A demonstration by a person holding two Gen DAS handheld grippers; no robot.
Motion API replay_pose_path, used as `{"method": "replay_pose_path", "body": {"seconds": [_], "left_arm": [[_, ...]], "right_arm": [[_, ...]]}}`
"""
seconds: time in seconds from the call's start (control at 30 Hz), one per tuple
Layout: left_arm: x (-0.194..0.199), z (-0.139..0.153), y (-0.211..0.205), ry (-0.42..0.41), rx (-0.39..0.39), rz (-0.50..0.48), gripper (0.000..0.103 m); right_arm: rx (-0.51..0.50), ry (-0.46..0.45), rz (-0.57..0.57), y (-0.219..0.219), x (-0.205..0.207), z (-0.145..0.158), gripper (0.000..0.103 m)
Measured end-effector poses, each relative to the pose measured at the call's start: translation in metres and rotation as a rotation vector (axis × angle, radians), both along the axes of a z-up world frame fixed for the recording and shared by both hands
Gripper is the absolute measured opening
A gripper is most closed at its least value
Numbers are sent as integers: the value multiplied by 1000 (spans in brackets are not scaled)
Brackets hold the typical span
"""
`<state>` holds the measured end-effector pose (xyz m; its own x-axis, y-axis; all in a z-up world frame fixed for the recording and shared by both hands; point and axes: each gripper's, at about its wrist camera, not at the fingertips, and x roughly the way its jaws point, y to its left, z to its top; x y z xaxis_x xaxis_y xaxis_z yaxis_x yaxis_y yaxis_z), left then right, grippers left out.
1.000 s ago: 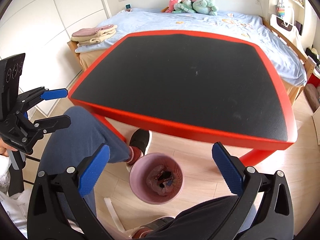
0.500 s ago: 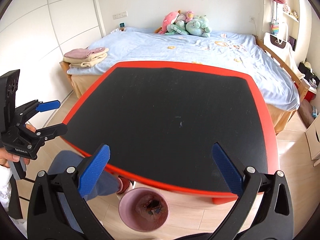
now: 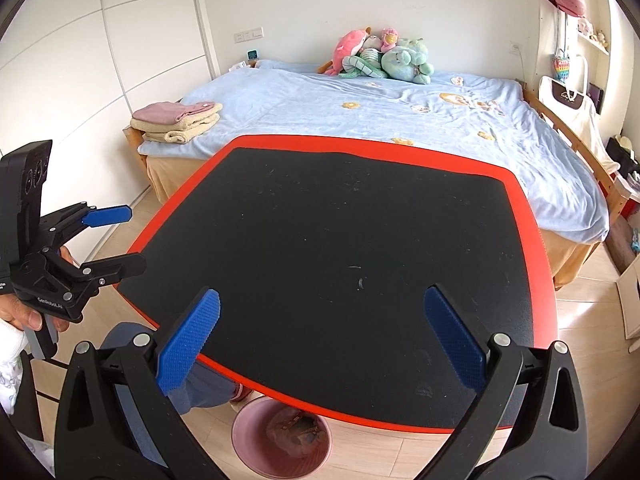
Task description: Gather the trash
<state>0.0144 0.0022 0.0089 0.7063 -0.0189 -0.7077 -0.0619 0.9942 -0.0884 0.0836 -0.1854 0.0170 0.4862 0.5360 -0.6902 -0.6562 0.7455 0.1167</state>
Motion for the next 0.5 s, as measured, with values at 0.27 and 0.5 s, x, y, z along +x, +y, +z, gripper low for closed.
{"method": "replay_pose_path", "body": {"seconds": [0.27, 0.5], "left_arm": [[1, 1, -2, -20, 4, 6, 97], [2, 0, -3, -13, -1, 9, 97]], "right_arm": [[-1, 3, 8, 0, -1, -1, 100], [-12, 5, 10, 4, 0, -3, 100]]}}
